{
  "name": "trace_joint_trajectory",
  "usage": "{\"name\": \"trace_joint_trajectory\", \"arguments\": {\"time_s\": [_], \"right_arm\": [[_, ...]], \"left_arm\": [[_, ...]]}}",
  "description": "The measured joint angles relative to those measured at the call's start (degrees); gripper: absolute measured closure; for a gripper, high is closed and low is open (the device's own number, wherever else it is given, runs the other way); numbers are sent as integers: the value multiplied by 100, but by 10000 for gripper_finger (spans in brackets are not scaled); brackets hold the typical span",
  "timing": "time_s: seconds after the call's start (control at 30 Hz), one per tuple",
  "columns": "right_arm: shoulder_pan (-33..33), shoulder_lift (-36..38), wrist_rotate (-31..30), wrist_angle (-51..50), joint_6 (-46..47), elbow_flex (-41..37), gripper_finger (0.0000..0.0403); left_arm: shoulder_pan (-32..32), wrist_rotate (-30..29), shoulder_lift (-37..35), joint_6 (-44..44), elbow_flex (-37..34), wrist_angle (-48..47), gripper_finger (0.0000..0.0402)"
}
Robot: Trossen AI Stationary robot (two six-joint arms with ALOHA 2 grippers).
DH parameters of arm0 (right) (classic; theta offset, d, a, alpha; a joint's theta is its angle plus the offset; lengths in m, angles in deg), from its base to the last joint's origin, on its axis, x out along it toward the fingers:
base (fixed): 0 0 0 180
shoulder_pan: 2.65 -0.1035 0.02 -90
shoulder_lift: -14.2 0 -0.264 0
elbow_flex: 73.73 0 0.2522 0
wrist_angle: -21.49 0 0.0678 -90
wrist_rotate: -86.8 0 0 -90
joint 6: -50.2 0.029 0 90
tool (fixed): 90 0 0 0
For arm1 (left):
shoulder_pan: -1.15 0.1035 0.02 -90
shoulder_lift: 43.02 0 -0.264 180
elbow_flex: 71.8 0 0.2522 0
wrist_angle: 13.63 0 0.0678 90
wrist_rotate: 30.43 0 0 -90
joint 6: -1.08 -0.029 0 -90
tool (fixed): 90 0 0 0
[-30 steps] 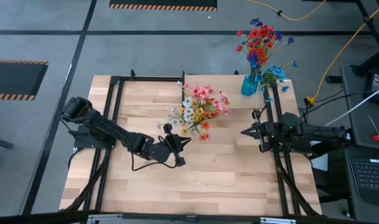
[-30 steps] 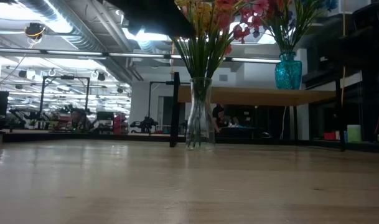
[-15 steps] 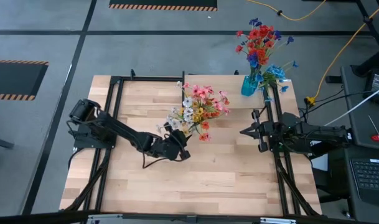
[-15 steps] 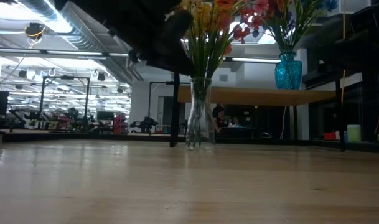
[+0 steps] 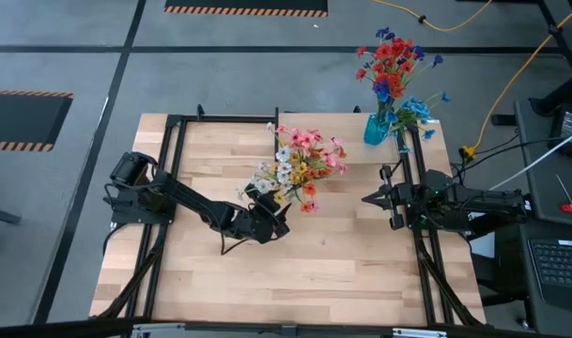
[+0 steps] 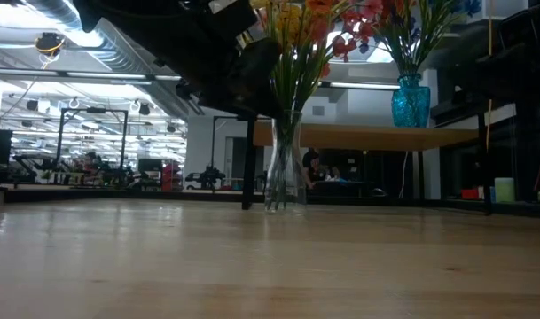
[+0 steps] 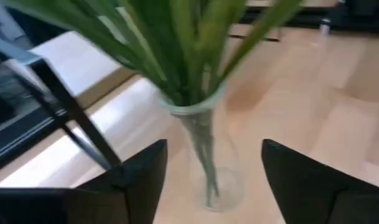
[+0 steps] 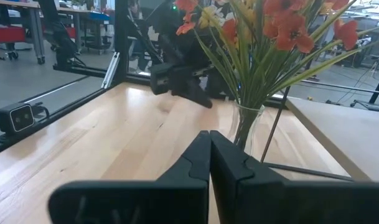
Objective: Pick and place flowers into a vace then onto a shelf
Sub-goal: Put the transparent vase on the shelf
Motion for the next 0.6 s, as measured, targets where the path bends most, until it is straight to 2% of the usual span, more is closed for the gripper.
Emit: {"name": "trace_joint_trajectory", "arguments": {"time_s": [0.13, 0.37, 0.6], "right_arm": [[-1, 0, 0, 0, 0, 0, 396], [0, 0, 0, 2, -11, 0, 396], [0, 0, -1, 4, -14, 0, 395]], "left_arm": [[35, -171, 0, 340, 0, 27, 127], [293, -196, 410, 591, 4, 268, 127], [524, -416, 1072, -463, 2, 1850, 129]]}}
